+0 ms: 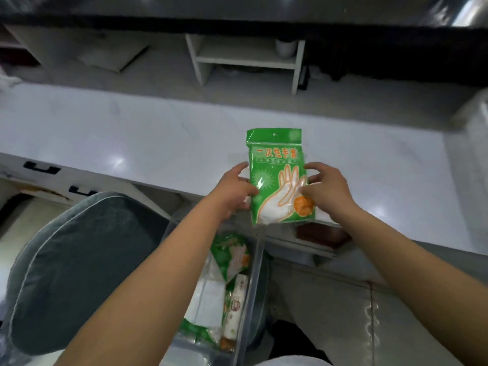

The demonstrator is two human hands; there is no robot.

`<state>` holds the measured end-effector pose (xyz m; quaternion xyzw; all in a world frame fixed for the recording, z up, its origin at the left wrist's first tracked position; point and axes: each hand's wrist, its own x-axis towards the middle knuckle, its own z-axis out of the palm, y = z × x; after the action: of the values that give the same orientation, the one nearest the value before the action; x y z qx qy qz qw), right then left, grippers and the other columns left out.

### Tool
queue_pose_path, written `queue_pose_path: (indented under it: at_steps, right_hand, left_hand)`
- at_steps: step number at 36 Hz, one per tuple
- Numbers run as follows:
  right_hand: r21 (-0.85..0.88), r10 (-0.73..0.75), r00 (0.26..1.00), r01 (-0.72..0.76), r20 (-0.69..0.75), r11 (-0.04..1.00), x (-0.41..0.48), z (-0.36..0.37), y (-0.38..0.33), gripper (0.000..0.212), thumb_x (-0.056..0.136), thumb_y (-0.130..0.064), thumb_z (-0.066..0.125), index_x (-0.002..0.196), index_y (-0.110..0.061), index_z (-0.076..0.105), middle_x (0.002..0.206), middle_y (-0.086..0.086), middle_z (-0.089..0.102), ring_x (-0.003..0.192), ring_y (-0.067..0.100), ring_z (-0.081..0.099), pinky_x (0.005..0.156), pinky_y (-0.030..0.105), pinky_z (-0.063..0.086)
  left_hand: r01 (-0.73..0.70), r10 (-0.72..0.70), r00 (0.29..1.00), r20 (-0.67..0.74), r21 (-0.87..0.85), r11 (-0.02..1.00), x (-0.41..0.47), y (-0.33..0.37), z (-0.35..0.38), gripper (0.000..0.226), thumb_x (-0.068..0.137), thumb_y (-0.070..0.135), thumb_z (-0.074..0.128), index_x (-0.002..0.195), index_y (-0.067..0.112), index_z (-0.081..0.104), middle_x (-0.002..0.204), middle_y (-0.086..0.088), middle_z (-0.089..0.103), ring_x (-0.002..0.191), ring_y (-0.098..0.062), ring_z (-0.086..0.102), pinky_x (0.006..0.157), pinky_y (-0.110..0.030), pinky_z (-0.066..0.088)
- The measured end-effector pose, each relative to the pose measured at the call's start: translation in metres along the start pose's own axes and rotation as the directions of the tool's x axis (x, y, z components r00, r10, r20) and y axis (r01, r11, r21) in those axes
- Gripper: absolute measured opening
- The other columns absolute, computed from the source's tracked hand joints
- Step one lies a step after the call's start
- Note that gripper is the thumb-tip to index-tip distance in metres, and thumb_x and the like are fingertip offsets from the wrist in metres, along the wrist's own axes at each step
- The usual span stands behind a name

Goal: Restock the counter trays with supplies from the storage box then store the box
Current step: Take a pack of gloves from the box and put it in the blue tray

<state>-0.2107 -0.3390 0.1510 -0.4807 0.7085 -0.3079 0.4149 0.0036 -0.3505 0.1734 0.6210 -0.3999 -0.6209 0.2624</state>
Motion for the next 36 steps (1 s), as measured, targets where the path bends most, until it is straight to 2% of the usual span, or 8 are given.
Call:
queue_pose_path:
  at_steps: [6, 8, 12, 15, 18, 24, 30, 36]
  right_hand:
    - [-0.263, -0.122, 0.991, 0.101, -0.063, 0.959, 0.023, -0.014, 0.005, 0.056, 0.078, -0.02, 0.071, 0.132, -0.026, 0.058, 0.134, 0.009, 0.057, 0.116, 0.03, 0.058, 0.097, 0.04, 0.048]
    - [-0.457, -0.138, 0.99, 0.139, 0.038, 0.878, 0.025, -0.009, 0.013, 0.061, 0.085, -0.033, 0.066, 0.142, -0.028, 0.048, 0.154, 0.008, 0.037, 0.138, 0.032, 0.037, 0.107, 0.044, 0.036]
    - [-0.685, -0.16, 0.97, 0.243, 0.184, 0.686, 0.02, 0.008, 0.036, 0.058, 0.095, -0.048, 0.044, 0.15, -0.036, 0.03, 0.164, 0.0, 0.02, 0.15, 0.024, 0.014, 0.113, 0.059, 0.022]
    - [-0.696, -0.166, 0.972, 0.237, 0.169, 0.677, 0.015, 0.012, 0.04, 0.057, 0.097, -0.05, 0.037, 0.152, -0.039, 0.024, 0.165, -0.002, 0.017, 0.151, 0.022, 0.012, 0.113, 0.061, 0.019]
    - [-0.693, -0.159, 0.975, 0.222, 0.155, 0.686, 0.012, 0.012, 0.032, 0.057, 0.096, -0.05, 0.042, 0.15, -0.037, 0.03, 0.164, 0.0, 0.021, 0.151, 0.023, 0.012, 0.116, 0.059, 0.015]
    - [-0.424, -0.331, 0.939, 0.339, 0.095, 0.84, -0.037, 0.026, 0.009, 0.054, 0.091, -0.043, 0.059, 0.141, -0.024, 0.051, 0.154, 0.007, 0.04, 0.143, 0.026, 0.033, 0.116, 0.045, 0.026]
    - [-0.359, -0.331, 0.905, 0.412, 0.268, 0.837, -0.111, 0.091, 0.059, 0.056, 0.088, -0.051, 0.052, 0.136, -0.023, 0.057, 0.148, 0.005, 0.048, 0.139, 0.023, 0.042, 0.114, 0.045, 0.033]
    - [-0.662, 0.12, 0.799, 0.392, 0.589, 0.639, -0.142, 0.152, 0.144, 0.067, 0.097, -0.057, 0.039, 0.155, -0.039, 0.011, 0.166, -0.003, -0.001, 0.152, 0.022, -0.008, 0.119, 0.056, 0.006]
  left_hand:
    - [-0.188, 0.211, 0.975, -0.077, 0.23, 0.955, 0.026, 0.019, 0.038, 0.079, 0.086, -0.004, 0.059, 0.152, 0.027, 0.031, 0.149, -0.011, 0.043, 0.128, -0.029, 0.051, 0.084, -0.033, 0.051]
    - [-0.29, 0.318, 0.947, 0.042, 0.538, 0.791, 0.032, 0.01, 0.047, 0.074, 0.09, 0.01, 0.06, 0.154, 0.023, 0.026, 0.159, -0.007, 0.03, 0.142, -0.027, 0.034, 0.099, -0.027, 0.039]
    - [-0.262, 0.177, 0.96, 0.216, 0.917, 0.302, 0.04, -0.028, 0.054, 0.078, 0.096, 0.042, 0.052, 0.158, 0.027, 0.008, 0.167, -0.005, 0.003, 0.151, -0.036, 0.007, 0.122, -0.047, 0.012]
    - [-0.269, 0.229, 0.949, 0.218, 0.938, 0.22, 0.035, -0.047, 0.048, 0.08, 0.096, 0.05, 0.047, 0.157, 0.033, -0.001, 0.167, 0.002, -0.007, 0.152, -0.032, -0.004, 0.122, -0.05, 0.002]
    - [-0.293, 0.306, 0.931, 0.2, 0.908, 0.3, 0.025, -0.051, 0.035, 0.078, 0.095, 0.052, 0.048, 0.157, 0.032, 0.006, 0.167, 0.002, -0.002, 0.153, -0.029, -0.003, 0.122, -0.048, 0.002]
    - [-0.329, 0.454, 0.881, -0.133, 0.517, 0.79, -0.028, -0.099, -0.019, 0.057, 0.096, 0.034, 0.059, 0.149, 0.026, 0.038, 0.158, 0.001, 0.034, 0.145, -0.014, 0.028, 0.119, -0.037, 0.026]
    - [0.063, 0.019, 0.896, -0.444, 0.169, 0.984, -0.062, -0.226, -0.069, 0.041, 0.095, 0.024, 0.061, 0.135, 0.022, 0.053, 0.135, 0.0, 0.056, 0.126, -0.02, 0.053, 0.102, -0.037, 0.045]
    - [0.364, -0.337, 0.883, -0.326, 0.023, 0.931, -0.034, -0.301, -0.083, 0.051, 0.092, 0.017, 0.066, 0.14, 0.014, 0.051, 0.143, -0.01, 0.053, 0.126, -0.028, 0.053, 0.101, -0.036, 0.043]
